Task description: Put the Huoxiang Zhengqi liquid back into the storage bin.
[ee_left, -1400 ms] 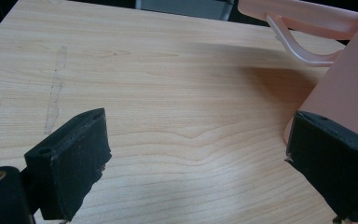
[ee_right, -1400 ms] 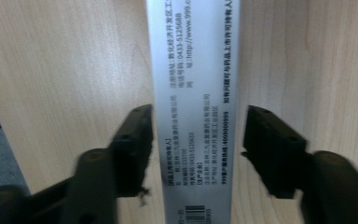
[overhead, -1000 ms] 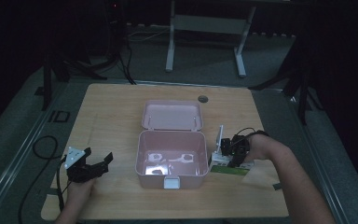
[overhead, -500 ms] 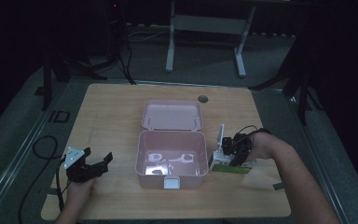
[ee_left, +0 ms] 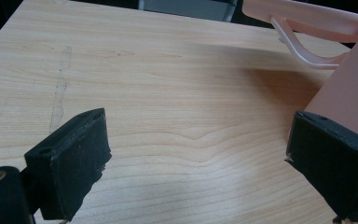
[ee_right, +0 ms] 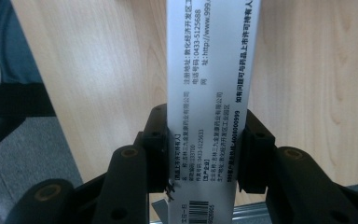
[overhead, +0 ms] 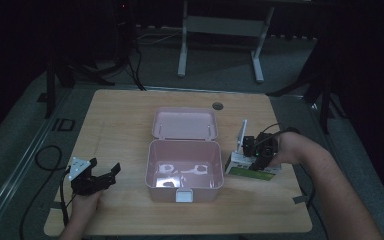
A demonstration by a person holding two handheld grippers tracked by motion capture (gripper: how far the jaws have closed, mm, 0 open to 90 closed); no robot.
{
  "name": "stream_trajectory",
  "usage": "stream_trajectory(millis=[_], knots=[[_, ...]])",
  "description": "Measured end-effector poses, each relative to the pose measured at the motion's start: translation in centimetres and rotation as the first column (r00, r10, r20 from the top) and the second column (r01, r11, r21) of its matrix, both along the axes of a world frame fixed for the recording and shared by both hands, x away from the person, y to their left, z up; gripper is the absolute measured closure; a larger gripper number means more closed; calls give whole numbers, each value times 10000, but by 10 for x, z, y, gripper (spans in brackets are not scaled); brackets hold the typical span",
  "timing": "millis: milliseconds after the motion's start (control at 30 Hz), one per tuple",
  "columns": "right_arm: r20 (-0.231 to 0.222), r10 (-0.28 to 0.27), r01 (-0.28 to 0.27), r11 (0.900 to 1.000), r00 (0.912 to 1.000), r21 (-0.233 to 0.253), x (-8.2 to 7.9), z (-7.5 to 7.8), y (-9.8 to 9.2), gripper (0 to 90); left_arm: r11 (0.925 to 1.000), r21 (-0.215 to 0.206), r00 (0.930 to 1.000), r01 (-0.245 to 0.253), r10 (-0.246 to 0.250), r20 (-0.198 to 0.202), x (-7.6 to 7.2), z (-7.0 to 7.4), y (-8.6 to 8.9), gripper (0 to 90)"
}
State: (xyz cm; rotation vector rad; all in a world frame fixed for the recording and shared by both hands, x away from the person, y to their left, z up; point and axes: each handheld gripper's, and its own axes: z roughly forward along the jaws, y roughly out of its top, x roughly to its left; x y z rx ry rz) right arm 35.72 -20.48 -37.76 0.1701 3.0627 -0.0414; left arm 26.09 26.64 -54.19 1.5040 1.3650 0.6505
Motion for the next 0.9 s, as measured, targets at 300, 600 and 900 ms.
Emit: stream_trajectory(millis=[300,600,900], knots=[[293,158,-167,9994,9994,311,-14,40,7,619,10000,-9,10000,10,-10,-4,0,0,0,61],[359,339,-354,9985,9988,421,-25,61,21,620,10000,-63,10000,-36,36,18,0,0,0,62],[568,405,-413,9991,9976,114,-36,78,43,619,10000,-54,10000,-37,37,11,0,0,0,62]])
